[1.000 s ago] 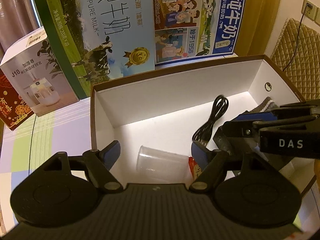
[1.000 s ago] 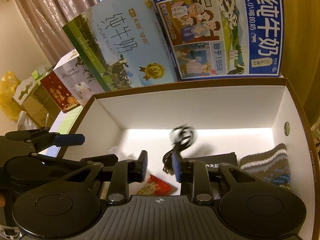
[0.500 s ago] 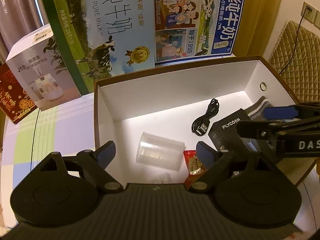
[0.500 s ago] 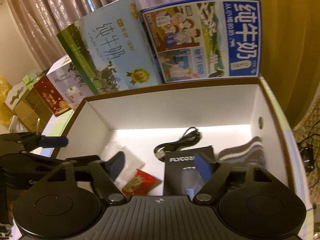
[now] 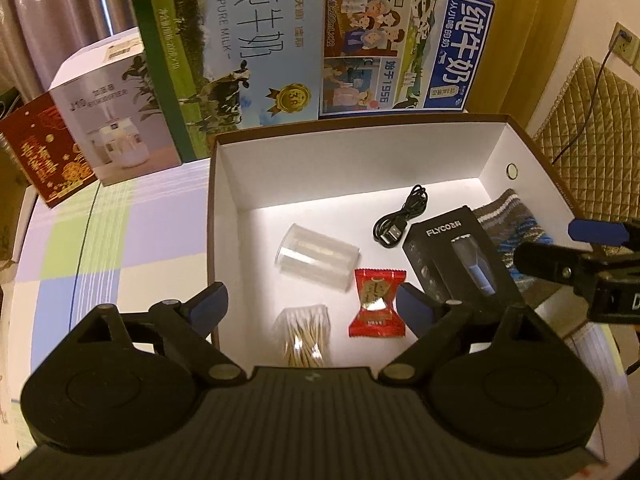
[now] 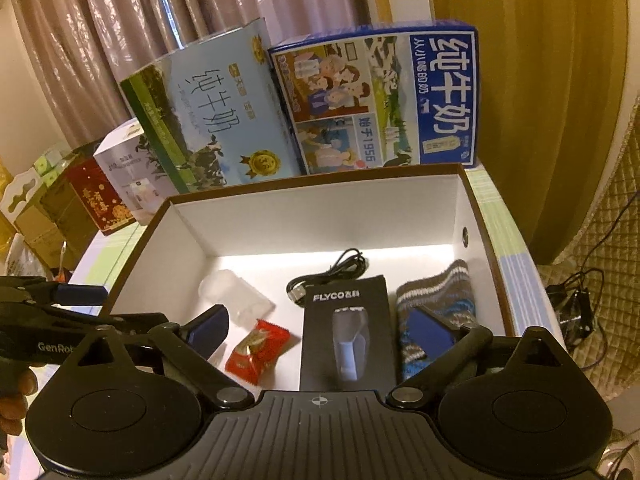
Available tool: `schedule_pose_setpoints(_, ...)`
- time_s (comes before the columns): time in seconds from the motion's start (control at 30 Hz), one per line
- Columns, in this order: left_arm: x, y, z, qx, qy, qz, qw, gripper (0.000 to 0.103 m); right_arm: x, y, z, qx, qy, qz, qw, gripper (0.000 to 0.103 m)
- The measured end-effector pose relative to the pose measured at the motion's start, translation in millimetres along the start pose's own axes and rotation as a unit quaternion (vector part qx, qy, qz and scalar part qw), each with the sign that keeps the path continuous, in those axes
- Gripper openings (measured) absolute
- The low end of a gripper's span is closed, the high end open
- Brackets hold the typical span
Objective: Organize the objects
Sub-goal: 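Withdraw both open tools from the box back over the table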
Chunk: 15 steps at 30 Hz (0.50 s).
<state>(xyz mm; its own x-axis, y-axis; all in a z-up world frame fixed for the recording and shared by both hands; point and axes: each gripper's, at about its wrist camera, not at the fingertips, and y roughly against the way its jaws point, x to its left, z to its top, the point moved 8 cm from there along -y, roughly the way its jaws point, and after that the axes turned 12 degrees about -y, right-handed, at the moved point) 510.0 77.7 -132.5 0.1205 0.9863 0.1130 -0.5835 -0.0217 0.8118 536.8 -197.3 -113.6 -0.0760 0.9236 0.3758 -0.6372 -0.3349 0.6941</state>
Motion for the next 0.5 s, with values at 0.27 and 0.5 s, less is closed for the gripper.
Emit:
schedule_pose_setpoints(0.27, -5, 34, -5, -0.018, 0.015, 0.001, 0.9997, 0.089, 0, 27, -12, -0.002, -0.003, 0.004, 1.000, 0.097)
schedule_pose_setpoints(0.5, -13, 62, -14, -0.036, 0.025, -0.003, 0.9990, 0.089, 0, 50, -21, -0.017, -0.002, -0.001, 1.000, 0.098)
